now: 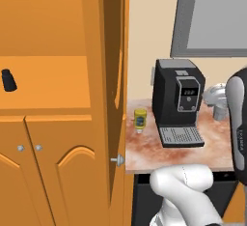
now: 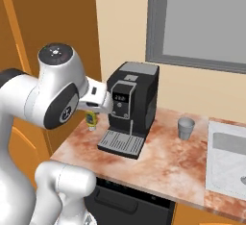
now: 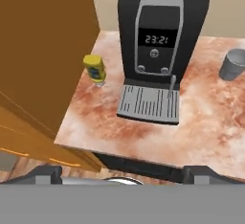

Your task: There are various items on the counter. Only move the condiments/shakers into the cabinet.

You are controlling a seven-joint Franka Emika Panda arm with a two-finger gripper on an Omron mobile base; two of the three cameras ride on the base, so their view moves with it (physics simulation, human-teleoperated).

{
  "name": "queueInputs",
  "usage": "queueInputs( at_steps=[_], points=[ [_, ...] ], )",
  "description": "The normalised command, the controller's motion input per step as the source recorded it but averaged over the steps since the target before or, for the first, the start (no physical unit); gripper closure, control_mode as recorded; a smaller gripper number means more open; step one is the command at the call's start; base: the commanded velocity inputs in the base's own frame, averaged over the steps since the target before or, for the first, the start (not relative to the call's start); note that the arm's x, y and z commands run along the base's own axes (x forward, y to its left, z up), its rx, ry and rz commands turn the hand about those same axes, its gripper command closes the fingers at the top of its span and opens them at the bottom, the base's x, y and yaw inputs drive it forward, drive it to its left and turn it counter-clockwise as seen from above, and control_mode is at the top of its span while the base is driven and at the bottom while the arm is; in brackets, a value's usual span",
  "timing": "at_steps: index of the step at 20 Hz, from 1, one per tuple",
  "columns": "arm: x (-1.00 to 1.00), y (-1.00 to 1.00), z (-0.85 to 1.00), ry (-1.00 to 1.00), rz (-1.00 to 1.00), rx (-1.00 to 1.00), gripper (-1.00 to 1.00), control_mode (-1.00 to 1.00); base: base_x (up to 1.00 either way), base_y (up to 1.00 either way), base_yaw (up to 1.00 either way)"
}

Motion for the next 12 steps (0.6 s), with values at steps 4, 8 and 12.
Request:
queueInputs(
  at_steps=[4, 8, 12],
  points=[
    [-0.03, 0.01, 0.59, -0.21, 0.39, 0.00, -1.00, -1.00, 0.00, 0.00, 0.00],
    [0.00, 0.37, 0.44, -0.22, 0.34, -0.13, -1.00, -1.00, 0.00, 0.00, 0.00],
    [0.00, 0.31, 0.18, -0.17, 0.35, -0.24, -1.00, -1.00, 0.00, 0.00, 0.00]
  ],
)
